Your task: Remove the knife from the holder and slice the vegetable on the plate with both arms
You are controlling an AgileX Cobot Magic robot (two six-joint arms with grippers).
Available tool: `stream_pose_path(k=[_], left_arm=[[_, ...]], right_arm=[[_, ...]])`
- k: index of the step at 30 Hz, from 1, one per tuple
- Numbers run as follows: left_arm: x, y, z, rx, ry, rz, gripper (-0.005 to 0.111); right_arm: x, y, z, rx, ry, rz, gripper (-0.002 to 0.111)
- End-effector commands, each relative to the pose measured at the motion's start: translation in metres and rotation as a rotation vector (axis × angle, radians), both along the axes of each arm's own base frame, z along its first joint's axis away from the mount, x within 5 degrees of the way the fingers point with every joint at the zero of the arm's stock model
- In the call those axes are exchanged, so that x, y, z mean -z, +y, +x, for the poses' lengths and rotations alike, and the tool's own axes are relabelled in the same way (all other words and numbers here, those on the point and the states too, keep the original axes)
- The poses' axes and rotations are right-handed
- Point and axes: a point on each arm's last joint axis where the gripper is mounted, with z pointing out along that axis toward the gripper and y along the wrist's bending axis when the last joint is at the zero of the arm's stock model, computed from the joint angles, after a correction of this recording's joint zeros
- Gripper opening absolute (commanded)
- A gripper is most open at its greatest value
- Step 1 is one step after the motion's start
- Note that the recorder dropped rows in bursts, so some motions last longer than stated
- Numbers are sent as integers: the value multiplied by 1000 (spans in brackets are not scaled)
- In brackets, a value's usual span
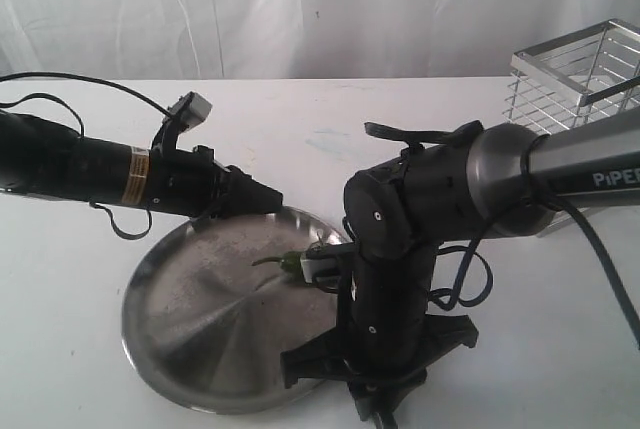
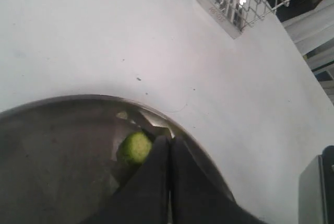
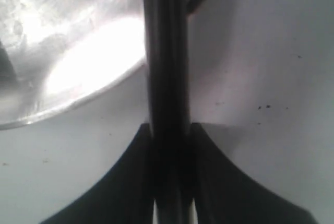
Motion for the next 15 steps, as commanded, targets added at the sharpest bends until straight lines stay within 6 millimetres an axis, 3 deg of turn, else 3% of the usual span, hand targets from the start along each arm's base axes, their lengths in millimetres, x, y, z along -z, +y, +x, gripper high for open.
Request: stream_pose_path(k=[1,6,15], left_arm=[[-4,-1,-3,21,-14,-15,0],[-9,-4,-6,68,-52,-67,0],[-13,-6,-8,99,-73,-108,0]], right_arm=[[1,0,-2,-36,21,25,0],[-11,10,-7,-76,124,102,0],[-20,20,-3,-127,129,174,0]])
